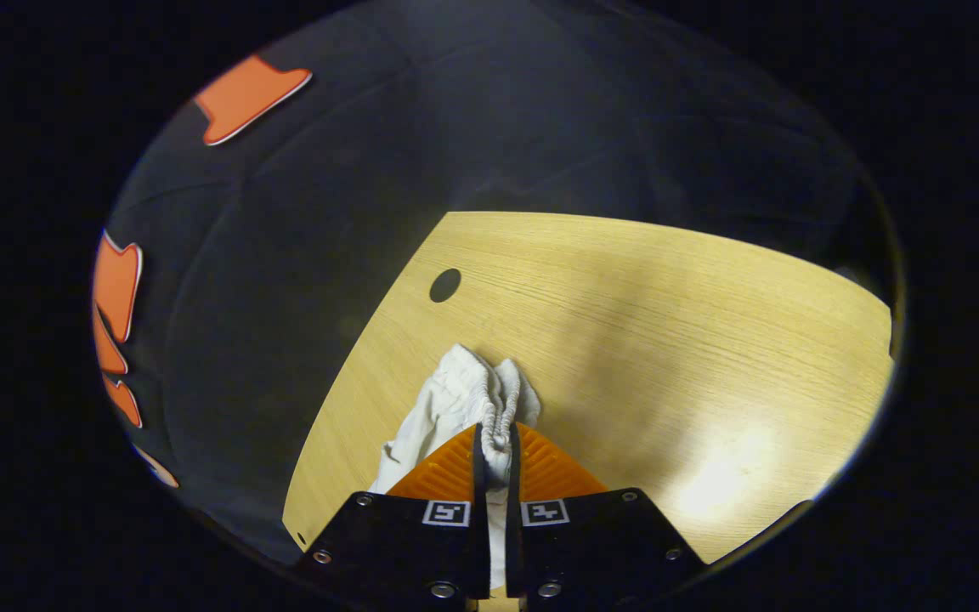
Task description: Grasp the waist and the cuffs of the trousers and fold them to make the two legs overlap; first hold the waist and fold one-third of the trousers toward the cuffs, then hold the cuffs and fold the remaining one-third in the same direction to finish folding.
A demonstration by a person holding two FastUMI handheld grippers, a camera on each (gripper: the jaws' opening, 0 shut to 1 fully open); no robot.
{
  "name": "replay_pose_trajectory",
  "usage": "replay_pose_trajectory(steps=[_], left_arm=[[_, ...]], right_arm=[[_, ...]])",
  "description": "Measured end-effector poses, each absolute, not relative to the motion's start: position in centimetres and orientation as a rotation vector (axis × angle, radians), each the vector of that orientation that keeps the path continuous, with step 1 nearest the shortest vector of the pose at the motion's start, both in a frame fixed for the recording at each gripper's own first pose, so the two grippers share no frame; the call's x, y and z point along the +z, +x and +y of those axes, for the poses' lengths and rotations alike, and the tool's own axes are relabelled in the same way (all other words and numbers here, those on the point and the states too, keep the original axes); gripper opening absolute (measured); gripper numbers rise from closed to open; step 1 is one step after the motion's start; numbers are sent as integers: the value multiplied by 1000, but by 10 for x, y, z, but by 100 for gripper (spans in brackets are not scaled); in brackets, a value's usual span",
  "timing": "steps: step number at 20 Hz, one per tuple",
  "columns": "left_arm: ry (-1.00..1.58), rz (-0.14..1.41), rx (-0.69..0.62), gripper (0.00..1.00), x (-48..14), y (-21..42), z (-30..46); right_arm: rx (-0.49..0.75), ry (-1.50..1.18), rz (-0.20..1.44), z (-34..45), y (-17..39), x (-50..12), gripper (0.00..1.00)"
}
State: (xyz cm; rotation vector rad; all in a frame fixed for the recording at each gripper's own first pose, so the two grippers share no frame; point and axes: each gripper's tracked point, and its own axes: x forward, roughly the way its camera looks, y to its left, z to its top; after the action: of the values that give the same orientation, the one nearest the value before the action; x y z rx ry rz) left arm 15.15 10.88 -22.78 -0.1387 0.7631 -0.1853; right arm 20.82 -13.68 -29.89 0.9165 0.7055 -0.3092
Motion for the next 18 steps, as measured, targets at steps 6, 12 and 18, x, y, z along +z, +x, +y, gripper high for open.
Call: replay_pose_trajectory(steps=[6,12,18], left_arm=[[-156,777,-254,100,-247,124,133],[-231,803,-234,100,-272,91,197],[-305,837,-150,100,-294,52,270]], right_arm=[[-240,831,615,-99,184,-243,7],[-174,802,572,-46,156,-203,7],[-69,765,549,-10,123,-188,7]])
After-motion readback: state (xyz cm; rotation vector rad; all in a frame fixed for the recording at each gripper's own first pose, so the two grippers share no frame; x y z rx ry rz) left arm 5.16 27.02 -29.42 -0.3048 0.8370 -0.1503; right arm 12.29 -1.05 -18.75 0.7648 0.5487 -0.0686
